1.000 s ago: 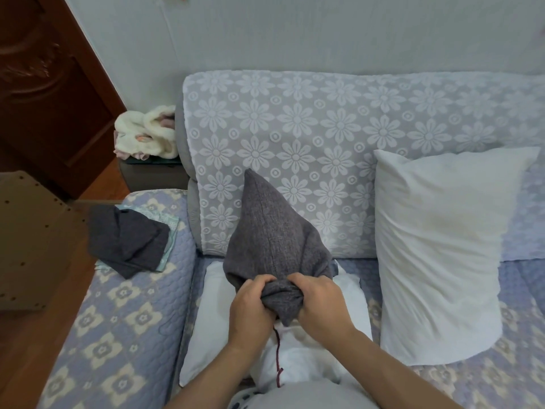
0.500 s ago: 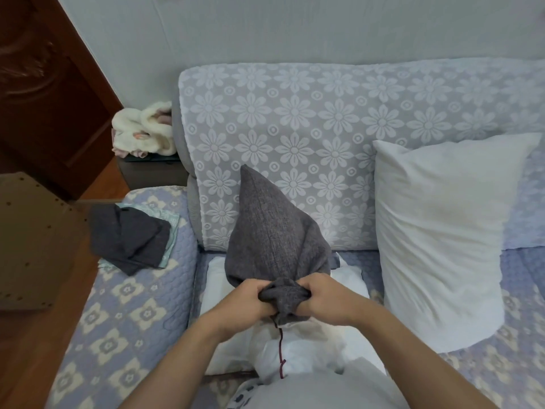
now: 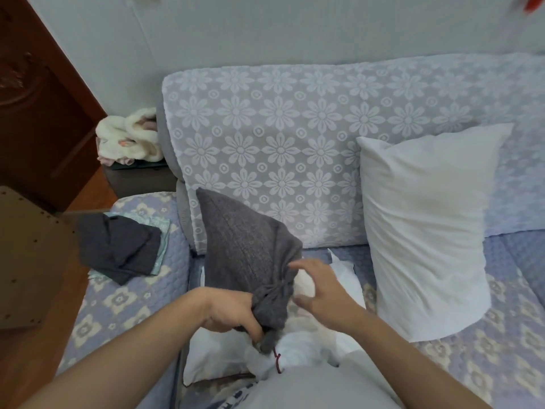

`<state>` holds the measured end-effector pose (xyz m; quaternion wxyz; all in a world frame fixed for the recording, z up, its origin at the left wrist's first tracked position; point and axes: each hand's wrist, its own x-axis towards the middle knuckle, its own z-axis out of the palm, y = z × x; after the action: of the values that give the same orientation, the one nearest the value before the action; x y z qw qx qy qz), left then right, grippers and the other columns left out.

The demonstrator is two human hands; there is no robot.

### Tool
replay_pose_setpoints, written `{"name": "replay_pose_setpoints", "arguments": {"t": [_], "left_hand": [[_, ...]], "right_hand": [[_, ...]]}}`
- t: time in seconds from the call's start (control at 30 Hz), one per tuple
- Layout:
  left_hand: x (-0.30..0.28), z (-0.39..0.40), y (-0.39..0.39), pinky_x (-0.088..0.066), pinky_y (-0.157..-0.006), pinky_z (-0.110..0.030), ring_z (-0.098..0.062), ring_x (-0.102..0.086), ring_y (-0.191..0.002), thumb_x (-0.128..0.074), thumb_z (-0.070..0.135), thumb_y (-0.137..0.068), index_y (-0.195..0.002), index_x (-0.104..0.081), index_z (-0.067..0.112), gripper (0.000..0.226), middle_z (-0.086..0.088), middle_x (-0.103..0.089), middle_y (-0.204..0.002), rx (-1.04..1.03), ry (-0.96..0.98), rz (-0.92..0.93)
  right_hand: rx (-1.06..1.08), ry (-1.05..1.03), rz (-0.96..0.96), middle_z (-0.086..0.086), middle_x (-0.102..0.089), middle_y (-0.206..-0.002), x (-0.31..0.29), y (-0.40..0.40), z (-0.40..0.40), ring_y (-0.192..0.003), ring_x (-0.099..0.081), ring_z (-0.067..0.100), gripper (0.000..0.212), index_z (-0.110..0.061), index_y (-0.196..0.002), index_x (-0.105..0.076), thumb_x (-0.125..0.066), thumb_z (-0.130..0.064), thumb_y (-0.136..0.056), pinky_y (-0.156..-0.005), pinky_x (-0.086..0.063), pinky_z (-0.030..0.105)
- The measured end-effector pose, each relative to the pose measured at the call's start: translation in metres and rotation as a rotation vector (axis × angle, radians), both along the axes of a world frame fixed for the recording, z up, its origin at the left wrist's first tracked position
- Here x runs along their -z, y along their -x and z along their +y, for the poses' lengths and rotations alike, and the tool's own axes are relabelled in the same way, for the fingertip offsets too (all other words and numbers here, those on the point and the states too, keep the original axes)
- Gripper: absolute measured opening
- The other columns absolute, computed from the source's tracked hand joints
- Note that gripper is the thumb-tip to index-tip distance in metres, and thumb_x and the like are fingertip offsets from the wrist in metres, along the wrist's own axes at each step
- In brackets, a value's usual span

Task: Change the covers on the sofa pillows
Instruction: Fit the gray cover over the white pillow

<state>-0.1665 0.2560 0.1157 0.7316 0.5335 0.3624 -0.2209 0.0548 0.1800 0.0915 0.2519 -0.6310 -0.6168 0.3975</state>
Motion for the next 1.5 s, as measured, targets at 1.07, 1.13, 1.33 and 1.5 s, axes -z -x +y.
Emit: {"name": "replay_pose_setpoints", "arguments": {"t": [1.07,1.13,1.33,1.5], "left_hand": [[-0.077,-0.08,-0.055,-0.056,-0.091,-0.035,-0.029,-0.074,-0.096,-0.076,-0.004,-0.078,-0.1,-0.077,-0.007,0.022,-0.021,-0.076,-0.103,-1.023,-0.06,-0.182],[-0.087,-0.088,-0.058,-0.058,-0.081,-0.032,-0.024,-0.074,-0.085,-0.079,0.0,-0.081,-0.099,-0.077,0.005,0.018,-0.005,-0.078,-0.087,-1.007,-0.297,-0.135],[-0.119,-0.092,-0.049,-0.049,-0.1,-0.032,-0.008,-0.065,-0.103,-0.087,0.043,-0.07,-0.092,-0.072,0.03,0.029,0.013,-0.072,-0.097,-0.79,-0.929,0.147],[-0.147,-0.085,-0.054,-0.061,-0.086,-0.038,-0.027,-0.075,-0.094,-0.076,0.0,-0.075,-0.092,-0.079,0.006,0.018,-0.018,-0.076,-0.104,-1.45,-0.249,-0.45]], "right_hand": [[0.708,-0.427,0.101,-0.015,-0.064,-0.098,-0.084,-0.031,-0.039,-0.094,-0.057,-0.002,0.029,-0.032,-0.1,-0.063,-0.059,-0.005,-0.089,-0.079,-0.041,0.013],[0.625,-0.553,0.026,-0.01,-0.062,-0.105,-0.083,-0.023,-0.044,-0.101,-0.054,0.004,0.021,-0.028,-0.101,-0.066,-0.056,-0.014,-0.088,-0.087,-0.04,0.016],[0.558,-0.673,0.001,-0.008,-0.06,-0.113,-0.11,-0.016,-0.02,-0.108,-0.053,0.015,0.015,-0.019,-0.104,-0.069,-0.058,-0.019,-0.093,-0.094,-0.04,0.028],[0.474,-0.719,0.142,-0.02,-0.061,-0.085,-0.157,-0.014,-0.015,-0.078,-0.057,0.004,0.009,-0.039,-0.101,-0.059,-0.06,-0.03,-0.098,-0.07,-0.04,0.018]]}}
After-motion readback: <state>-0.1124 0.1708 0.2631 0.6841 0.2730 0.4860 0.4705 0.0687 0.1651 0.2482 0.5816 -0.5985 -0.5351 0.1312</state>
